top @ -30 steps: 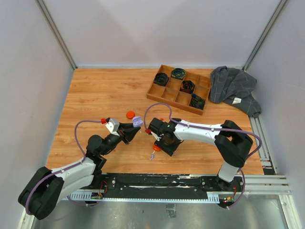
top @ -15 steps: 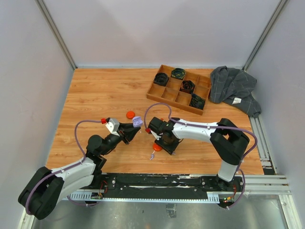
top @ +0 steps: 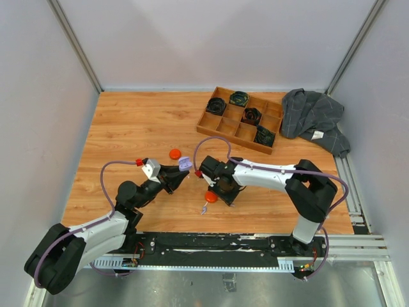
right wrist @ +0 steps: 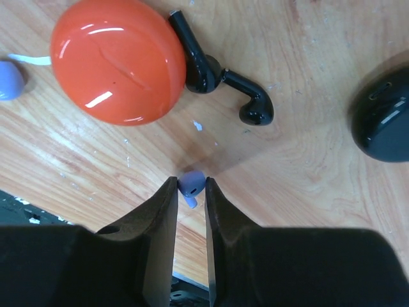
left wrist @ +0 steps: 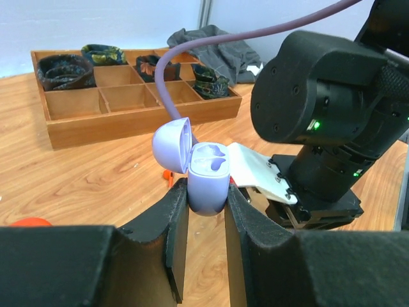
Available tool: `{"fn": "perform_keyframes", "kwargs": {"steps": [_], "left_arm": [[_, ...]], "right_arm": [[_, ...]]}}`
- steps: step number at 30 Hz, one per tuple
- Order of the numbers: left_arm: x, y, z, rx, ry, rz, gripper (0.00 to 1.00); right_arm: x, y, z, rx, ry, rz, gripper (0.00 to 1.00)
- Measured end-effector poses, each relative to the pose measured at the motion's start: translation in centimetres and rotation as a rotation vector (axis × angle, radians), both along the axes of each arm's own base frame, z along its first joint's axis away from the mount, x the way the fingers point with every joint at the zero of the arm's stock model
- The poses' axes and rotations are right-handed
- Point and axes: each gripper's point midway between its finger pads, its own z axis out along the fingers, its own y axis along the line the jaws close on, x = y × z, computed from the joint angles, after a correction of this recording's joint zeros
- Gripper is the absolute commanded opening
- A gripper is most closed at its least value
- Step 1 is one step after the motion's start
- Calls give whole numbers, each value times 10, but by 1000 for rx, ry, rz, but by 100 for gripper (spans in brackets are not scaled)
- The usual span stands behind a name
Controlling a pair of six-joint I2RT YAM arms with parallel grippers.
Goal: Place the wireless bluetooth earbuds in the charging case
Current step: Pick up the earbud from the center of the board, then place the earbud in the charging case.
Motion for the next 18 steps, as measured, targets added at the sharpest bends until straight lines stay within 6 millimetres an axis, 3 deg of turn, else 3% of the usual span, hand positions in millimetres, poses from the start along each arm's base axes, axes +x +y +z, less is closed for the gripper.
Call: {"fn": "perform_keyframes", "kwargs": {"steps": [6, 18], "left_arm": [[-5, -2, 11, -17, -49, -25, 0], [-22, -9, 45, -45, -233, -112, 0]], "right_arm": [[6, 10, 32, 116, -72, 1, 16], [17, 41, 147, 533, -305, 33, 14]]}}
